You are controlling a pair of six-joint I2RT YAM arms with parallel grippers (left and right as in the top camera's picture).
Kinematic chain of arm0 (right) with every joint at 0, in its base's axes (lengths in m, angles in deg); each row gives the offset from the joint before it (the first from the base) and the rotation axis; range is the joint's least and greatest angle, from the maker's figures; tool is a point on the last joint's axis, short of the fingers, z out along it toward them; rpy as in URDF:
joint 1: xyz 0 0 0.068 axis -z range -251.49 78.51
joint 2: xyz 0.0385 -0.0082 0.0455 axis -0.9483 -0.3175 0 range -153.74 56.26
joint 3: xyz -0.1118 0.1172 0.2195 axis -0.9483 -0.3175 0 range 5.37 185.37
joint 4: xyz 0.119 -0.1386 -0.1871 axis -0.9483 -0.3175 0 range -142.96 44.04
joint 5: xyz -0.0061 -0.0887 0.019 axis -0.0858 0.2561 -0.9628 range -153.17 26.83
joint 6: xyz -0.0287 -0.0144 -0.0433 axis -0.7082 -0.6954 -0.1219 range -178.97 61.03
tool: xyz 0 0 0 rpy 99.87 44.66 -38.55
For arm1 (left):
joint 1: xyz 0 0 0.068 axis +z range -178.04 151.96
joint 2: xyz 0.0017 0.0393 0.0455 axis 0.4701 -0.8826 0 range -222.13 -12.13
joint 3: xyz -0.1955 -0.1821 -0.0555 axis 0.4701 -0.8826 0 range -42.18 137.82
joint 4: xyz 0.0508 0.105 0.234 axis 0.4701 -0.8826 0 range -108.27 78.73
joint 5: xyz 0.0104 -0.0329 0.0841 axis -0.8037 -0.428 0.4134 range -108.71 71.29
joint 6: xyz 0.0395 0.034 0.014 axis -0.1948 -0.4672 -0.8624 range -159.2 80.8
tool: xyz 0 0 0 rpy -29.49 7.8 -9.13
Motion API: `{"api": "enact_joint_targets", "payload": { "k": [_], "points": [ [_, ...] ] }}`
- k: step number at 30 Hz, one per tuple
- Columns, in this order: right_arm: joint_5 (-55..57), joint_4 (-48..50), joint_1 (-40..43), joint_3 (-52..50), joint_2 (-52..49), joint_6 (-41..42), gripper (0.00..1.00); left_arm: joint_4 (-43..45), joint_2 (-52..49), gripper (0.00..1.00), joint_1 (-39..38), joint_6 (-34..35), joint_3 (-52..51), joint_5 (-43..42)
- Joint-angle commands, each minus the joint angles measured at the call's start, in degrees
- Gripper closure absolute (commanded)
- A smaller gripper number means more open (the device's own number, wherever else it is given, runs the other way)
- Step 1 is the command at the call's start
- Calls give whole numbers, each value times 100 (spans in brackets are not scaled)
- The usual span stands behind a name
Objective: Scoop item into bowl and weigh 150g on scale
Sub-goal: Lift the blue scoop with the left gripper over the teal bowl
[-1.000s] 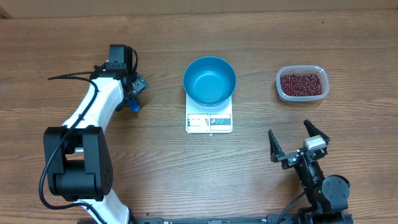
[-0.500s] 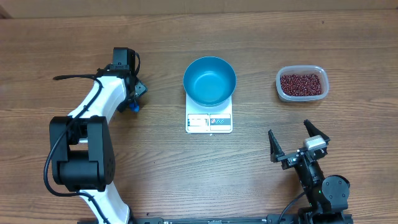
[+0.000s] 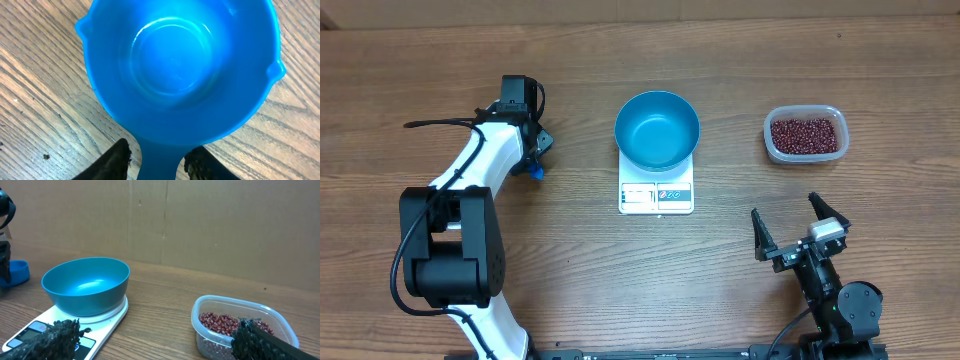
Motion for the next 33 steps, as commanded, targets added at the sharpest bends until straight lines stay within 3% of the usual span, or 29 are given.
{"api": "enact_joint_targets", "payload": {
  "k": [1,15,19,22,26,33],
  "points": [
    [35,24,13,-61,46,4,0,22,-48,66,24,33,120,129],
    [35,24,11,-61,46,4,0,-203,-46,81,24,20,299,120],
    [35,24,11,-61,46,4,0,-1392,-46,96,22,-13,1456,122],
    [35,24,11,-61,46,4,0,-2420,-37,96,-83,-11,2601,92],
    [35,24,11,-61,46,4,0,-3134,186,96,-634,-17,3630,74],
    [35,24,13,-61,46,4,0,-3123,404,96,-1910,-282,3797,-81]
  ]
}}
